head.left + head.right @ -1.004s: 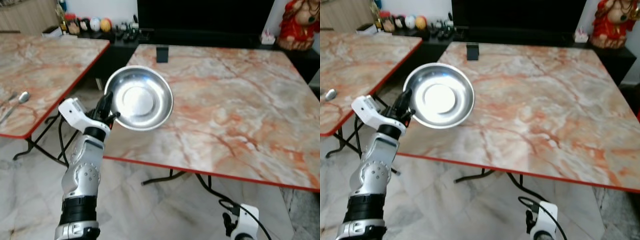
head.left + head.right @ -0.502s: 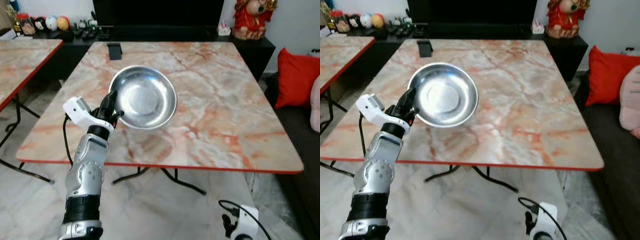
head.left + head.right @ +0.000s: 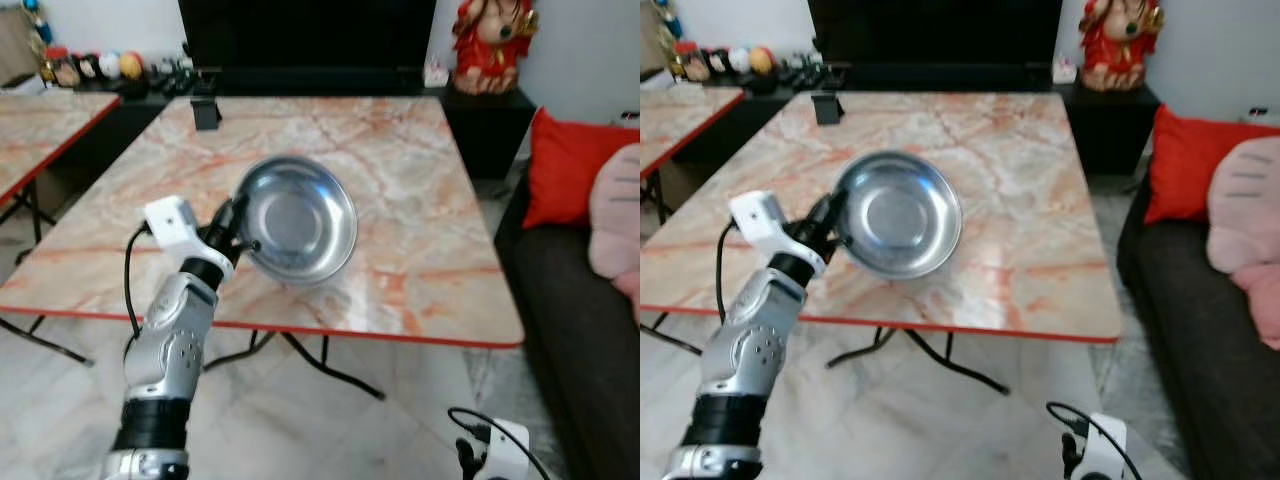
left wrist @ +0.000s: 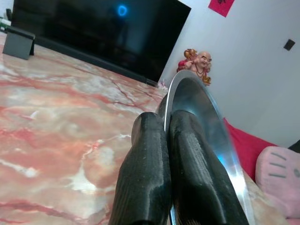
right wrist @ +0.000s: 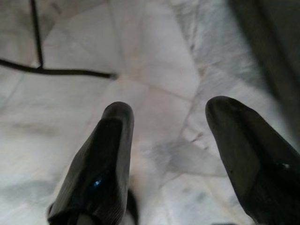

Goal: Setting the table

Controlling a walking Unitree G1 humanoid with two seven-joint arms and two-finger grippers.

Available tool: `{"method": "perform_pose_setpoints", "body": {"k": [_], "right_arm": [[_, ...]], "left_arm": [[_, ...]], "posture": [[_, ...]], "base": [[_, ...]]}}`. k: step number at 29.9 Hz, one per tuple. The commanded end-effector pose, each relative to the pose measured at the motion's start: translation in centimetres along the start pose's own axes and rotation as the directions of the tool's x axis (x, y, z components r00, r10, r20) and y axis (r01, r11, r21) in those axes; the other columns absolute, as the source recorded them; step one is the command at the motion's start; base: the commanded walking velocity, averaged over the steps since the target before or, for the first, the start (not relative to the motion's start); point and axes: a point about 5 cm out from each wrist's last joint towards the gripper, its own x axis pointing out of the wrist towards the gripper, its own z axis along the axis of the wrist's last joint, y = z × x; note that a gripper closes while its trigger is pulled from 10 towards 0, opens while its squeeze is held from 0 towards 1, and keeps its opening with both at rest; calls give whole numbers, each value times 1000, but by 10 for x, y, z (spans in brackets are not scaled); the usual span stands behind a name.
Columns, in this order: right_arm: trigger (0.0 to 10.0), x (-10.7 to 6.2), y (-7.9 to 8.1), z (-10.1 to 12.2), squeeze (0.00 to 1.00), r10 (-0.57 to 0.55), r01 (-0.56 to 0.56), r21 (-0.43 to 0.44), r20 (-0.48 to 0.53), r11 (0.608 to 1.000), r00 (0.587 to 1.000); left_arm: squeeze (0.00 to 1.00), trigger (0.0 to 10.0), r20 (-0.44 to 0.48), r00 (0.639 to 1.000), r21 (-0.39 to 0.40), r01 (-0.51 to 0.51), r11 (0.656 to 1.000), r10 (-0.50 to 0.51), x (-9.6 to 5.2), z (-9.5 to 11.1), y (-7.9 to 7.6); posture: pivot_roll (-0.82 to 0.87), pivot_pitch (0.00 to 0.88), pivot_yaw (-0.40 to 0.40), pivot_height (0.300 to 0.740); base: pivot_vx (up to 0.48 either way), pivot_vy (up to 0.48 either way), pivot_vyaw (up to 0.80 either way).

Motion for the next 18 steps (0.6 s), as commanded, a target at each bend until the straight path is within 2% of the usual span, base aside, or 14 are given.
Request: {"method": "perform_pose_setpoints", "body": {"k": [1,3,8,12,13,16,18], "right_arm": [[10000,0,3,-1,0,9,-9,5,-9,1000,1000],[10000,0,4,-1,0,11,-11,8,-12,1000,1000],[10000,0,6,-2,0,15,-14,9,-16,1000,1000],[10000,0,7,-4,0,17,-17,6,-21,1000,1000],[10000,0,7,-4,0,17,-17,6,-21,1000,1000],[10000,0,7,-4,0,17,-17,7,-21,1000,1000],[10000,0,7,-4,0,17,-17,8,-20,1000,1000]], "left_arm": [[0,10000,-54,999,24,-6,1000,7,-1,-3,9],[0,10000,-92,996,23,-3,1000,5,-5,-5,13],[0,10000,-89,995,-2,-48,999,48,-9,-6,21],[0,10000,-56,988,-89,-148,985,143,-10,-6,34],[0,10000,-56,988,-89,-148,985,143,-10,-6,34],[0,10000,-20,972,-181,-235,955,235,-10,-5,46],[0,10000,-11,967,-201,-251,947,254,-10,-4,48]], "posture": [[30,0,-8,724],[29,0,-3,724],[30,0,-3,724],[33,0,-8,724],[33,0,-8,724],[26,0,-3,724],[26,0,-3,724]], "base": [[0,0,0],[0,0,0],[0,0,0],[0,0,0],[0,0,0],[0,0,0],[0,0,0]]}}
